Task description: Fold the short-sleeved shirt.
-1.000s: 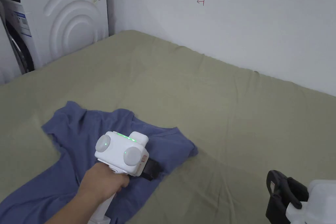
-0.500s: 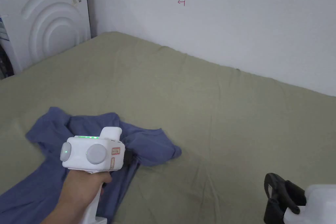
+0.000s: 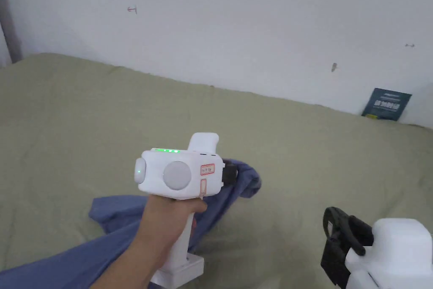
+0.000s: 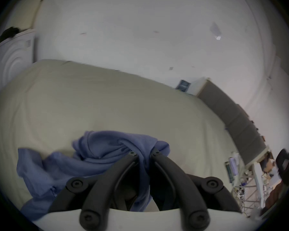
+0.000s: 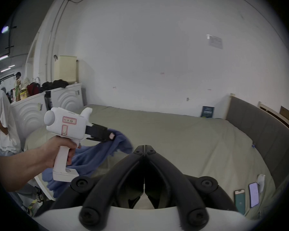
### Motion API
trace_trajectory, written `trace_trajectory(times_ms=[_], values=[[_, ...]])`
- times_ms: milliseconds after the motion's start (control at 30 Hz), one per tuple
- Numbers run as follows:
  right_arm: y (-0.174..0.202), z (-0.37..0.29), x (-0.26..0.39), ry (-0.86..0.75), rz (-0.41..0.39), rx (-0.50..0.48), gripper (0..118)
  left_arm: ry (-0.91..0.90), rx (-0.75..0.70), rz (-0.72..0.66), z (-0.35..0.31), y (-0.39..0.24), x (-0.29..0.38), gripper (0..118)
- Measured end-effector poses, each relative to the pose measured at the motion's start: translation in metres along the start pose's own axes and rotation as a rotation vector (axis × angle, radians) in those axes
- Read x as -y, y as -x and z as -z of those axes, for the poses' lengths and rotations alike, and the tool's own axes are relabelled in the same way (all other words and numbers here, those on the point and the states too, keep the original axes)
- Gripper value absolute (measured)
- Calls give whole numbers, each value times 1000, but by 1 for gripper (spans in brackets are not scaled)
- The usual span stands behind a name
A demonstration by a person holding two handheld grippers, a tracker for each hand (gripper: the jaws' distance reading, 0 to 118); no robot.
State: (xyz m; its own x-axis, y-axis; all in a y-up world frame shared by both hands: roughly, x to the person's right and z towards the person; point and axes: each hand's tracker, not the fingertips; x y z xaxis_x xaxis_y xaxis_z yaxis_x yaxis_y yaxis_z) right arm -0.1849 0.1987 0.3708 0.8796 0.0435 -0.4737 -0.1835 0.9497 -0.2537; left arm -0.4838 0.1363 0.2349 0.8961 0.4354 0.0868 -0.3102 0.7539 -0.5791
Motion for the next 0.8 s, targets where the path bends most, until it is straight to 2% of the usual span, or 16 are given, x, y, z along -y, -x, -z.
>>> trace_trajectory(times_ms=[100, 167, 267, 300, 433, 600, 633, 667, 700, 733, 800], values=[[-37, -13, 5, 1, 19, 63, 0, 18, 116, 53, 49, -67, 3, 6], [-59, -19, 9, 7, 37, 94, 0, 45, 141, 73, 73, -107, 10, 6], [-90, -23, 19, 20, 62, 132, 0, 179, 38, 153, 132, -141, 41, 6], [-98, -24, 23, 23, 72, 144, 0, 245, 2, 194, 155, -143, 61, 6], [-125, -24, 34, 35, 109, 173, 0, 368, -55, 160, 207, -145, 107, 6], [-133, -19, 38, 44, 108, 190, 0, 358, -72, 163, 205, -150, 112, 8], [-132, -20, 38, 44, 107, 184, 0, 343, -86, 169, 194, -153, 109, 16], [-130, -22, 37, 40, 104, 177, 0, 304, -61, 189, 176, -155, 105, 40], [-126, -24, 37, 38, 98, 170, 0, 259, -24, 213, 154, -158, 102, 96], [-121, -25, 36, 36, 87, 161, 0, 162, 20, 255, 125, -160, 96, 118], [-112, -31, 36, 35, 76, 150, 0, 147, 29, 308, 75, -160, 91, 114]])
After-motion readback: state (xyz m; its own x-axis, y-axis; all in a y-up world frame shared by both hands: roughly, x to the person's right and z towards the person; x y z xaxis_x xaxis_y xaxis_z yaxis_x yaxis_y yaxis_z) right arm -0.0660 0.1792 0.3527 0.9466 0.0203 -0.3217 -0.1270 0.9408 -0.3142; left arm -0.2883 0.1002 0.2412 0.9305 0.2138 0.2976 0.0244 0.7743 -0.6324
